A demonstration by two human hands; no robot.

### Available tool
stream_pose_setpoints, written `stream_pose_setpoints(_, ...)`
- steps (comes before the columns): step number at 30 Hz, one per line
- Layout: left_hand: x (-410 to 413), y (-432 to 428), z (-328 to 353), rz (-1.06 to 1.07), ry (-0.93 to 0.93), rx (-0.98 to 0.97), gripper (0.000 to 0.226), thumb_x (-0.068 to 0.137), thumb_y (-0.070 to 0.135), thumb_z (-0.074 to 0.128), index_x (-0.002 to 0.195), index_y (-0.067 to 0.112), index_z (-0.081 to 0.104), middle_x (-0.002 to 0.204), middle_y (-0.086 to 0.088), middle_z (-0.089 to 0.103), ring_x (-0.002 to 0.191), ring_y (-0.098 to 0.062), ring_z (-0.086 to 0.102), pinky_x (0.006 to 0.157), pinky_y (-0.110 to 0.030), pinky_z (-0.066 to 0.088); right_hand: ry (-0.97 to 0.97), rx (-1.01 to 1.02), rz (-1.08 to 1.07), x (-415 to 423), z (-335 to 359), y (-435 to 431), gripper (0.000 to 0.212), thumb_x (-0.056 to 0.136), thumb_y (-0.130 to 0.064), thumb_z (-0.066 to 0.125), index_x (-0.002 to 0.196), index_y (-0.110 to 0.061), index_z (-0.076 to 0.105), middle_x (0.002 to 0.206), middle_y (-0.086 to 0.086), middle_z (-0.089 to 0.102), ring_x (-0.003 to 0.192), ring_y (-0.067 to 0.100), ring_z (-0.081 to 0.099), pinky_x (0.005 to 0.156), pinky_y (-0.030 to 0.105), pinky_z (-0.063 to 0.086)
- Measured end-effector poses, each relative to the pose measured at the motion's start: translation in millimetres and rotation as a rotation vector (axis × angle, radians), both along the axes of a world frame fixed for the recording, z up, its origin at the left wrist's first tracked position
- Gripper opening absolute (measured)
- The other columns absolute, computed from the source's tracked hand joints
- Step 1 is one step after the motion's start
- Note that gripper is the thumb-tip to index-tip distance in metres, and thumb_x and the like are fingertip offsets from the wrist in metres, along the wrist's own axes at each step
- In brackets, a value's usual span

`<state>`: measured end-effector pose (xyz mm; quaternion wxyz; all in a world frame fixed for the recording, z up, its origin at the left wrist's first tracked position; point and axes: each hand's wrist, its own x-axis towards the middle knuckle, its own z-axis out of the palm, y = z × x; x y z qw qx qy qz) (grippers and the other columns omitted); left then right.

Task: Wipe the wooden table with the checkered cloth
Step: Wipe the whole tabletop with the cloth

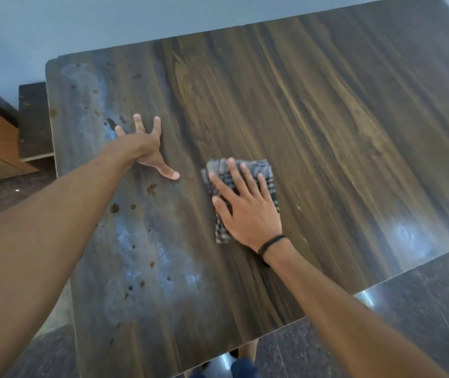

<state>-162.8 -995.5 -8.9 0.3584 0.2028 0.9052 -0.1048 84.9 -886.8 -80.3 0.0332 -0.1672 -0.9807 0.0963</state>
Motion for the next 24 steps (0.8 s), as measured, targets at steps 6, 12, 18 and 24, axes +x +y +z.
stream_pose_setpoints(6,3,-1,9,0.024,-0.026,0.018,0.155,0.051,0.068,0.082,0.147,0.031,-0.033,0.155,-0.01,-0.038,0.142,-0.051,-0.02,0.117,-0.061,0.002,-0.047,-0.053,-0.179,26,7,7,0.055,0.105,-0.053,0.03,0.159,-0.044,0.026,0.171,-0.002,0.01,0.158,0.021,0.009,0.126,0.051,0.012)
stream_pose_setpoints(12,7,-3,9,0.018,-0.005,0.038,0.153,0.052,0.068,0.082,0.148,0.031,-0.031,0.156,-0.01,-0.036,0.142,-0.051,-0.021,0.117,-0.062,0.002,-0.025,0.042,0.103,88,0,6,0.053,0.107,-0.056,0.025,0.159,-0.049,0.019,0.171,-0.008,0.005,0.158,0.015,0.005,0.125,0.052,0.017)
stream_pose_setpoints(18,9,-5,11,0.014,-0.033,0.042,0.159,0.037,0.071,0.077,0.149,0.033,-0.03,0.156,-0.008,-0.036,0.142,-0.05,-0.021,0.117,-0.062,0.004,-0.043,0.022,0.047,96,-7,-50,0.054,0.108,-0.055,0.022,0.161,-0.044,0.019,0.172,-0.004,0.003,0.158,0.02,0.001,0.126,0.052,0.01)
stream_pose_setpoints(24,7,-5,11,0.032,-0.024,0.048,0.153,0.049,0.069,0.082,0.148,0.034,-0.03,0.156,-0.007,-0.037,0.142,-0.051,-0.021,0.117,-0.062,0.005,-0.111,-0.071,-0.166,83,7,-42,0.055,0.107,-0.058,0.021,0.16,-0.048,0.013,0.171,-0.006,-0.001,0.158,0.018,-0.003,0.127,0.049,0.004)
